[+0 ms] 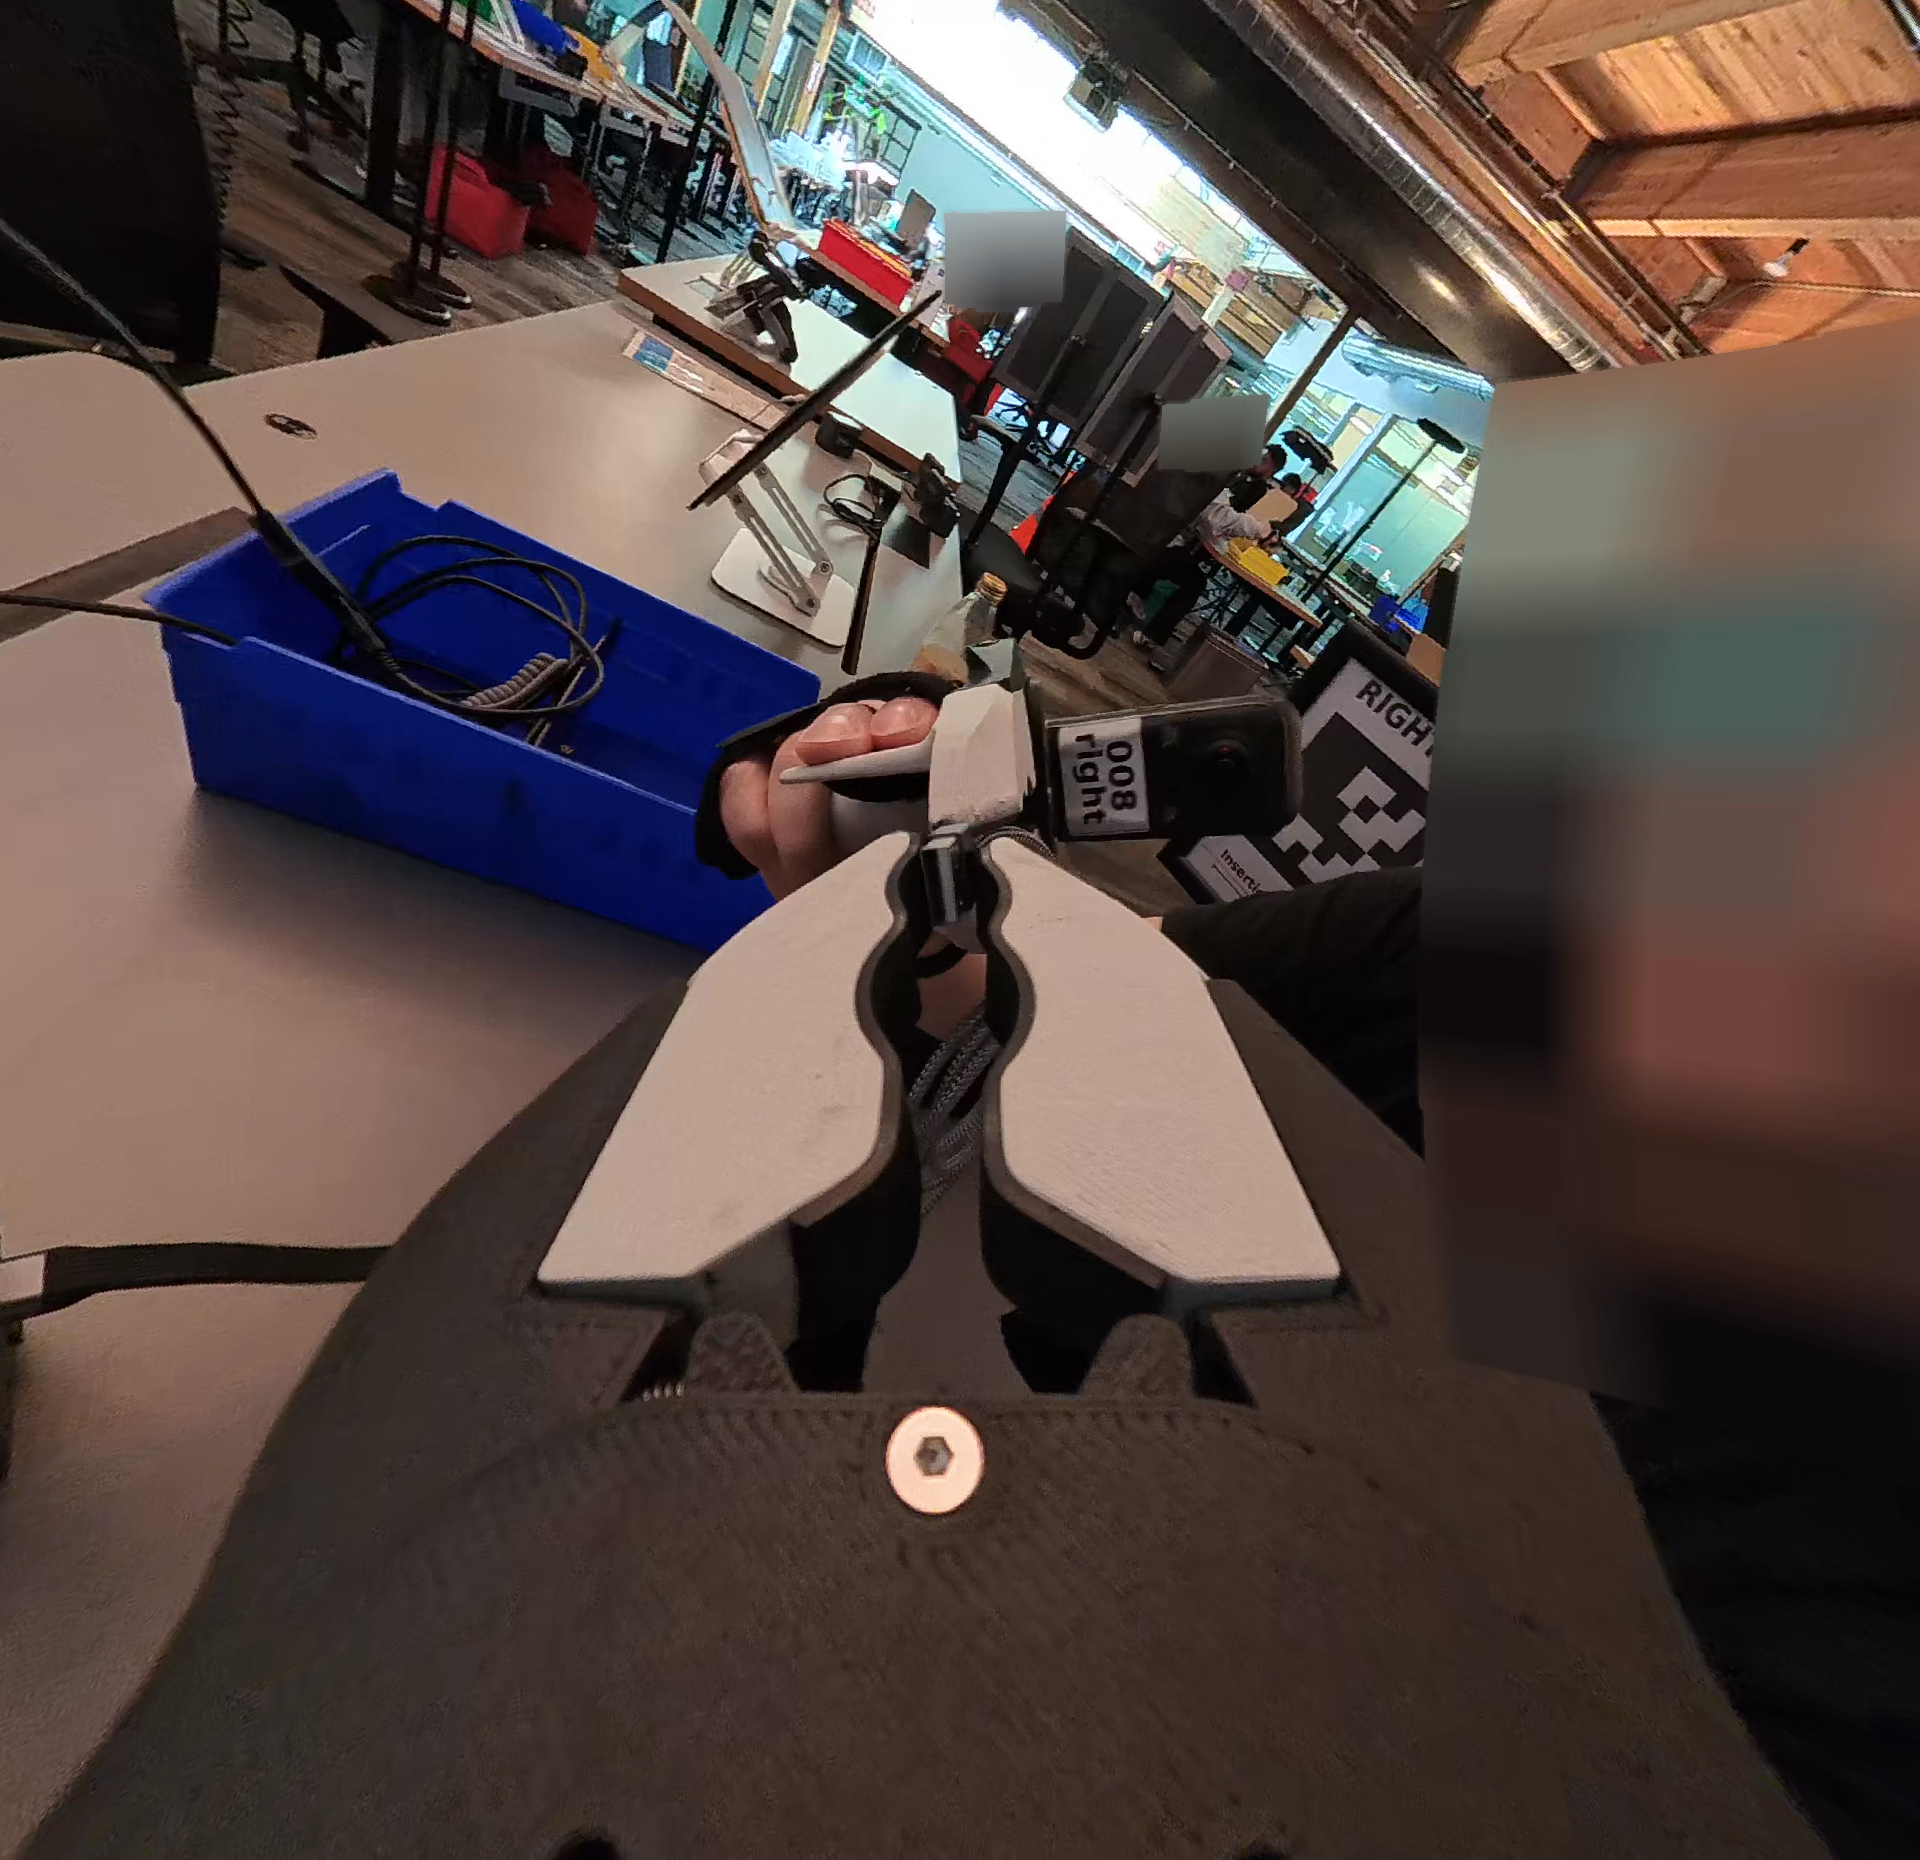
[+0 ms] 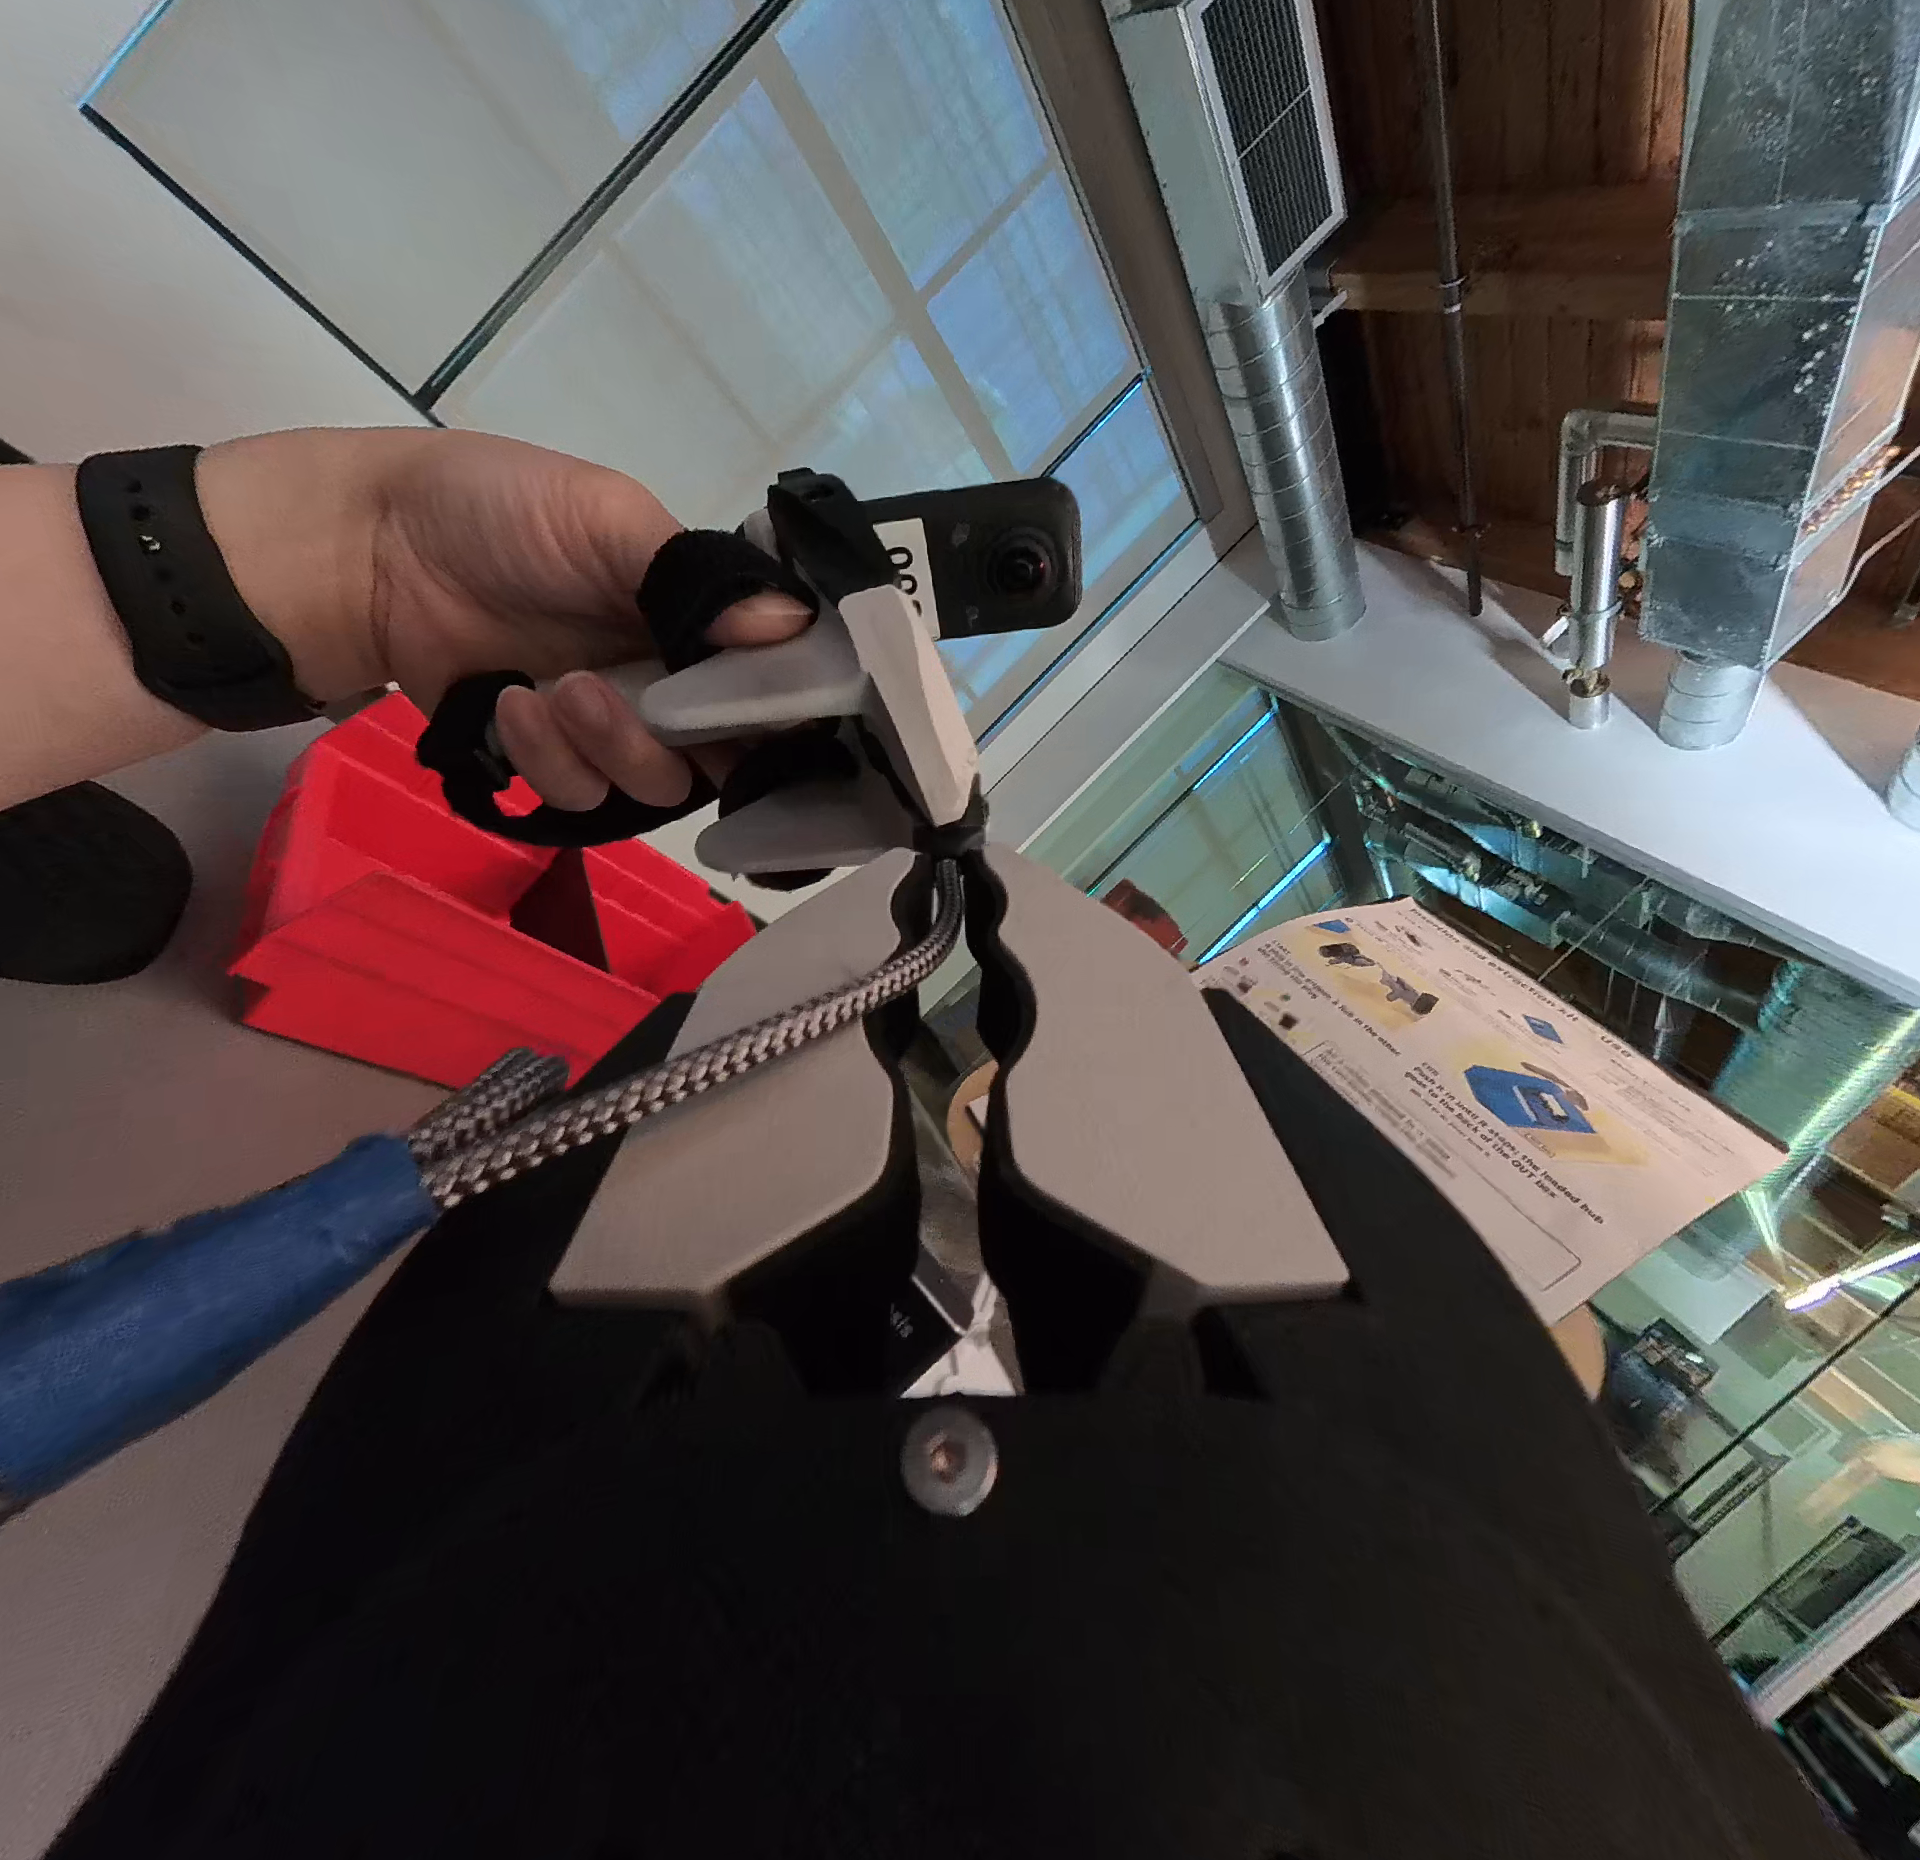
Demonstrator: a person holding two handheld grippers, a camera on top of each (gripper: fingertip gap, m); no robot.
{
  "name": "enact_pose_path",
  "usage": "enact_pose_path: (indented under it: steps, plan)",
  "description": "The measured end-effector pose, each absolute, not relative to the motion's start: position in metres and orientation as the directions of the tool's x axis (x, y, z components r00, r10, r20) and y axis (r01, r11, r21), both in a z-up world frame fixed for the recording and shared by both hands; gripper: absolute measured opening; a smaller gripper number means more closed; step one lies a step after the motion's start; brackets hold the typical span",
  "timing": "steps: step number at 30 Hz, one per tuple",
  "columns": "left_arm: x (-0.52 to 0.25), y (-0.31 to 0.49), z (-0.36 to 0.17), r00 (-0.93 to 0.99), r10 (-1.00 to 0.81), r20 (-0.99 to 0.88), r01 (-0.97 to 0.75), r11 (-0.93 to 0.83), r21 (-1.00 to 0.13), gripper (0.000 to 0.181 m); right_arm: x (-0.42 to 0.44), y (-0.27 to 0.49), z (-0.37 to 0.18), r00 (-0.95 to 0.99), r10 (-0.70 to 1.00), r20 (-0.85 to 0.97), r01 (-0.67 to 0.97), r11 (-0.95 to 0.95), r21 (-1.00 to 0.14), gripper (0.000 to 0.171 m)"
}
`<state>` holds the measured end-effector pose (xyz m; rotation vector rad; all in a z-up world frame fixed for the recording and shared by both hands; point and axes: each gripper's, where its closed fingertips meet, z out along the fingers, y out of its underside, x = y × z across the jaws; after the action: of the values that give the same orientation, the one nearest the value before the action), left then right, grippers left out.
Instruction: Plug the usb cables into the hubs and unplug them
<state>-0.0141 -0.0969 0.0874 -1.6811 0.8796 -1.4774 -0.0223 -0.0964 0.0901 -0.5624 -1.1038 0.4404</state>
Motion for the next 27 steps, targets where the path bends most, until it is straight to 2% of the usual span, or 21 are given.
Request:
enact_pose_path:
  steps: [16,17,19,21,23,25,26,27]
  plan:
    - [-0.016,-0.088,0.086,0.162,-0.868,0.469,-0.026,-0.479,-0.877,0.007,-0.023,-0.089,0.088,0.425,0.582,0.693,-0.030,0.774,-0.632,0.006]
    - [-0.018,-0.086,0.090,0.180,-0.878,0.443,-0.006,-0.451,-0.893,0.010,-0.021,-0.087,0.090,0.433,0.581,0.689,-0.029,0.773,-0.634,0.006]
    - [-0.031,-0.074,0.104,0.264,-0.892,0.368,0.073,-0.362,-0.929,0.032,-0.013,-0.081,0.097,0.455,0.576,0.679,-0.020,0.769,-0.639,0.006]
    - [-0.059,-0.048,0.116,0.474,-0.847,0.240,0.153,-0.189,-0.970,0.050,-0.001,-0.074,0.106,0.485,0.580,0.655,-0.024,0.757,-0.653,0.006]
    - [-0.091,-0.026,0.116,0.699,-0.713,0.060,0.113,0.028,-0.993,0.052,0.010,-0.067,0.113,0.507,0.588,0.630,-0.028,0.742,-0.670,0.006]
    - [-0.108,-0.010,0.111,0.818,-0.568,-0.094,0.027,0.202,-0.979,0.065,0.021,-0.061,0.120,0.533,0.582,0.614,-0.028,0.738,-0.674,0.006]
    - [-0.109,-0.004,0.102,0.828,-0.545,-0.131,-0.017,0.210,-0.978,0.058,0.025,-0.058,0.122,0.544,0.578,0.608,-0.024,0.735,-0.677,0.006]
    - [-0.105,0.004,0.088,0.821,-0.556,-0.130,-0.040,0.172,-0.984,0.059,0.030,-0.056,0.124,0.556,0.574,0.602,-0.025,0.735,-0.678,0.006]
